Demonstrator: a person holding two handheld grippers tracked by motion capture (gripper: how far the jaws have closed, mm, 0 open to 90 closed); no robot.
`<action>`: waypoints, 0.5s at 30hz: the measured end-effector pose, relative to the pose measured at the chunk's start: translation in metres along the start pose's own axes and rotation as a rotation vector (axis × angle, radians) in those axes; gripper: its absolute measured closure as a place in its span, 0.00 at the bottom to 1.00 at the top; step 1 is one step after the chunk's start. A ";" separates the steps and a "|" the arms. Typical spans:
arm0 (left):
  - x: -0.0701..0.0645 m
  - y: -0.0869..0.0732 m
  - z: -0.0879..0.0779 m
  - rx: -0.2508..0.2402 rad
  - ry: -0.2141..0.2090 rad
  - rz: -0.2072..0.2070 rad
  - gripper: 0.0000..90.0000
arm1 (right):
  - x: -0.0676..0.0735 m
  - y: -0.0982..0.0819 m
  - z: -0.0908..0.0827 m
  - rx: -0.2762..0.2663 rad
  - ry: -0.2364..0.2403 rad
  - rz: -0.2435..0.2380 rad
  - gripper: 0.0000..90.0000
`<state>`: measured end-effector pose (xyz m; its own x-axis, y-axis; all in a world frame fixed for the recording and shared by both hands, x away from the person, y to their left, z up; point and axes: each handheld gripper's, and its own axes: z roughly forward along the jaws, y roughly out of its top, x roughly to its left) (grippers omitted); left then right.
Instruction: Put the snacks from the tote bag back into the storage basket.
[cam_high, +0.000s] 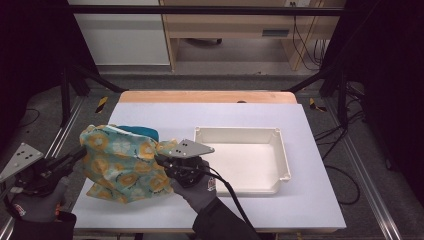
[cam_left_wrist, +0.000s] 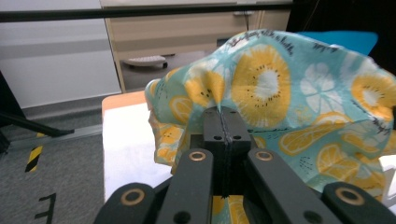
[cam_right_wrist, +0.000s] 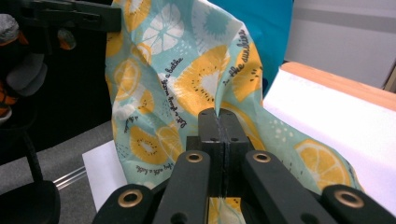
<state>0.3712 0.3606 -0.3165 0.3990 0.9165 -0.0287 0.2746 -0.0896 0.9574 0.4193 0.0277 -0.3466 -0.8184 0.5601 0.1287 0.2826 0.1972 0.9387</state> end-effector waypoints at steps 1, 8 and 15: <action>0.000 -0.001 -0.004 -0.015 0.001 -0.002 1.00 | 0.001 0.003 0.000 -0.005 -0.002 -0.006 1.00; 0.000 -0.006 -0.024 -0.061 -0.005 -0.004 1.00 | 0.007 0.012 0.003 -0.017 0.006 -0.023 1.00; -0.005 -0.026 -0.038 -0.042 -0.006 0.008 1.00 | 0.011 0.011 0.005 -0.009 0.014 -0.033 1.00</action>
<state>0.3283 0.3731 -0.3303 0.4062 0.9135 -0.0225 0.2342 -0.0803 0.9689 0.4158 0.0403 -0.3365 -0.8342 0.5420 0.1017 0.2505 0.2081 0.9455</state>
